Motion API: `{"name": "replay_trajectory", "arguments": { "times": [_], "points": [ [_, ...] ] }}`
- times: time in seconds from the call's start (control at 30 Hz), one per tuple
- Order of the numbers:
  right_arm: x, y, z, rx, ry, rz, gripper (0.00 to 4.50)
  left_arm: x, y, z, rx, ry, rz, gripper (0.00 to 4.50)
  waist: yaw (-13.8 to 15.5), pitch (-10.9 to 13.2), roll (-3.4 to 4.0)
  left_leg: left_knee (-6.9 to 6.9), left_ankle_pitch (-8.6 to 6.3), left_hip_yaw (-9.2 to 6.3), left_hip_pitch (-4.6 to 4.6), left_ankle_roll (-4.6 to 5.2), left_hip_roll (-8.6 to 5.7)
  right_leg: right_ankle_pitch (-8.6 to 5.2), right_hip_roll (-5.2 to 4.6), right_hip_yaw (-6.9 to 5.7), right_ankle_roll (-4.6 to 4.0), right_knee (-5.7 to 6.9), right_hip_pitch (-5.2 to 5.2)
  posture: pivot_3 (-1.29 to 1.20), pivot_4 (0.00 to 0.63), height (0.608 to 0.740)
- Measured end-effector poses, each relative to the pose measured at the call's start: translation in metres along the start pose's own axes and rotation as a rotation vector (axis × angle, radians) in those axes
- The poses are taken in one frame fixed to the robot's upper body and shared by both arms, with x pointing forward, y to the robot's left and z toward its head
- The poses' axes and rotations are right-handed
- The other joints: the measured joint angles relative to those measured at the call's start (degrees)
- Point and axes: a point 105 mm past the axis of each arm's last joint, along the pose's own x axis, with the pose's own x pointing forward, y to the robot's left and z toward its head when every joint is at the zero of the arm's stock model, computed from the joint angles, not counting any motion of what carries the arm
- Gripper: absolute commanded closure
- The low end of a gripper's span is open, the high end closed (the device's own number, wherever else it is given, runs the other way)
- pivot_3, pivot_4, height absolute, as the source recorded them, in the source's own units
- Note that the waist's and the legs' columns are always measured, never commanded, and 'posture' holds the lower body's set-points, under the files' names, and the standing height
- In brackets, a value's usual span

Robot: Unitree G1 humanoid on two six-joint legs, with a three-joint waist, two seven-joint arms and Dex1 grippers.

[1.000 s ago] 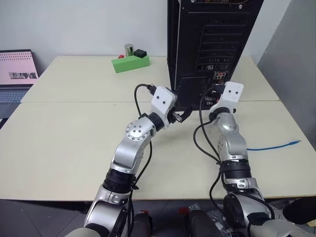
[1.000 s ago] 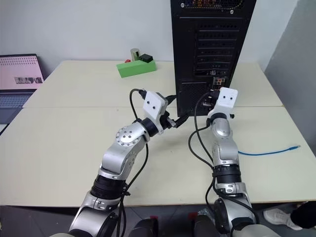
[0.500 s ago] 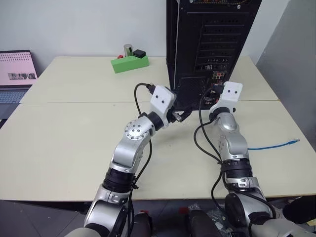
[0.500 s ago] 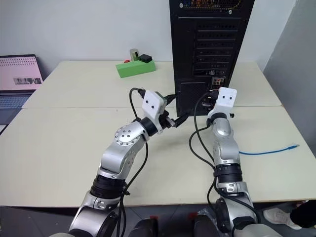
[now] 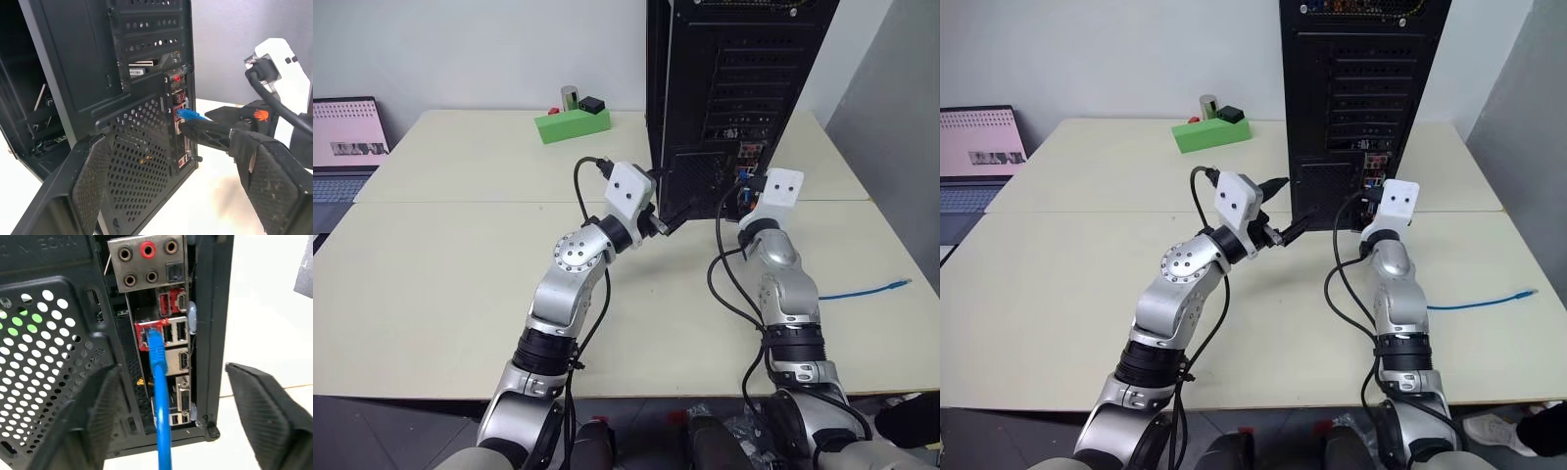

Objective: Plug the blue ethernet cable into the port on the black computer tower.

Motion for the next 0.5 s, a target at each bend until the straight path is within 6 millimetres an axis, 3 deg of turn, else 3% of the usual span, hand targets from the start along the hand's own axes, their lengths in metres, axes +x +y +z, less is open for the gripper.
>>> {"name": "replay_trajectory", "arguments": {
  "times": [0.03, 0.5],
  "points": [
    [-0.001, -0.002, 0.002, -0.005, -0.004, 0.002, 0.02, 0.0, 0.0, 0.001, 0.002, -0.004, 0.0, 0.51, 0.01, 0.0, 0.0, 0.0, 0.0, -0.01, 0.0, 0.0, 0.0, 0.0, 0.0, -0.01, 0.0, 0.0, 0.0, 0.0, 0.15, 0.74],
    [-0.025, -0.023, 0.026, -0.09, -0.019, 0.091, 0.02, 0.001, 0.002, 0.005, 0.005, -0.02, 0.002, 0.51, 0.27, 0.0, 0.0, 0.0, 0.0, -0.01, -0.03, 0.0, -0.01, -0.01, 0.0, -0.02, 0.01, -0.02, 0.0, 0.0, 0.15, 0.74]
  ]
}}
